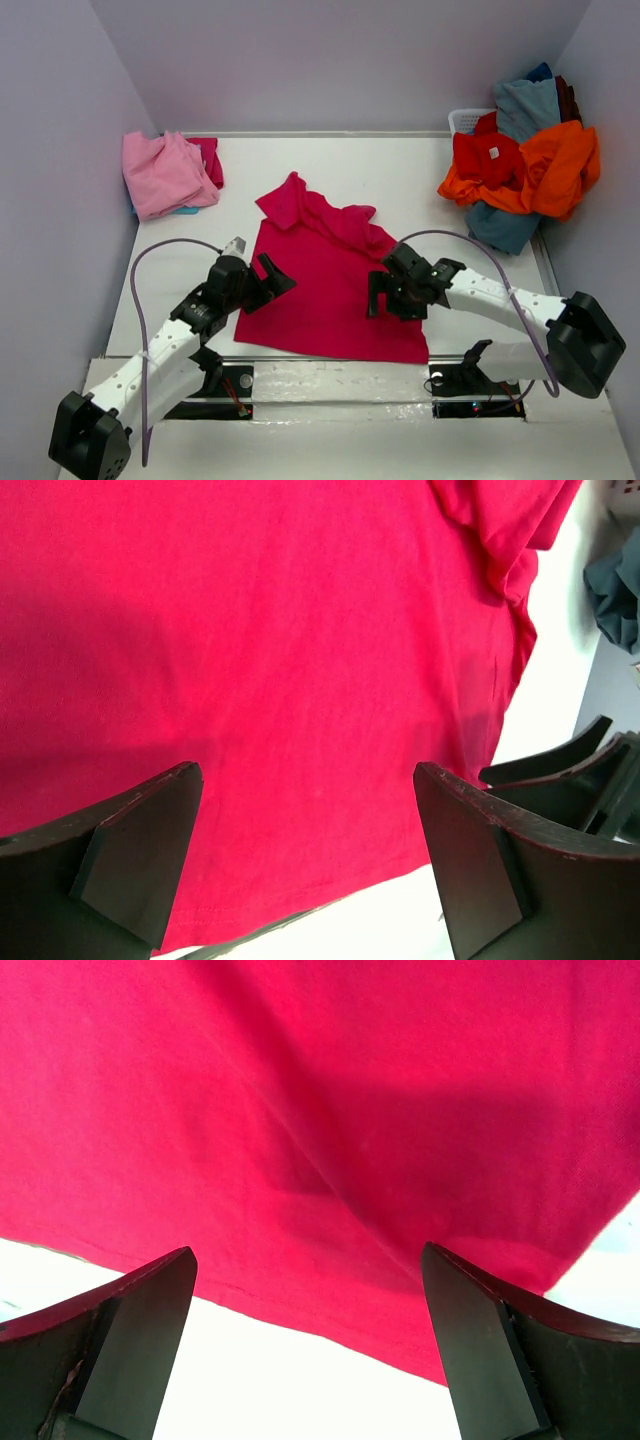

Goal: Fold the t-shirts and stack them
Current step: Flatten the tshirt out

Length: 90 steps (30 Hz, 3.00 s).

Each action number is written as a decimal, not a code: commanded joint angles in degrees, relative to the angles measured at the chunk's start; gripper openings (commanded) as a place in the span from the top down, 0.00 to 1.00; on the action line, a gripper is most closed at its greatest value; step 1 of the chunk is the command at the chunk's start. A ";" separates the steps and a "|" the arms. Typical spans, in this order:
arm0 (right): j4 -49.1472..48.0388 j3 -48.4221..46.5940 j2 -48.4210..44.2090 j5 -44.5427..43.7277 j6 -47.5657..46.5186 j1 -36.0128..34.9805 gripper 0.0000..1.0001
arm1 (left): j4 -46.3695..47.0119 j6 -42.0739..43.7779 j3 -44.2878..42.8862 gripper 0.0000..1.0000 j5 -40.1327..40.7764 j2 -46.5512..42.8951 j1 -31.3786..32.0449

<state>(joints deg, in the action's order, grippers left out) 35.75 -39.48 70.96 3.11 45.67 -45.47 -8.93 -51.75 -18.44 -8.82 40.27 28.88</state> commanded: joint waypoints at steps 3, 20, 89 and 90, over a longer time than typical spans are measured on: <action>1.69 -11.30 3.57 -7.84 -1.54 -0.41 0.00 | 6.37 3.32 -9.24 0.01 1.17 9.63 0.21; -0.41 -49.09 27.91 -19.47 -14.29 4.51 0.61 | 14.38 8.15 -28.75 0.01 3.64 35.20 -1.54; 1.78 -54.03 44.00 -7.34 -16.05 15.33 0.62 | 17.10 10.44 -38.87 0.01 -7.70 50.70 -13.85; 1.70 -54.03 44.35 -7.25 -15.96 15.33 0.62 | 17.10 10.44 -38.78 0.01 -7.62 50.78 -13.85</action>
<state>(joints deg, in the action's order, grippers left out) 39.18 -91.57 114.19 -5.98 30.17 -30.44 6.63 -42.37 -55.96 -16.08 90.98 15.29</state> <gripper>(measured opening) 0.383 0.986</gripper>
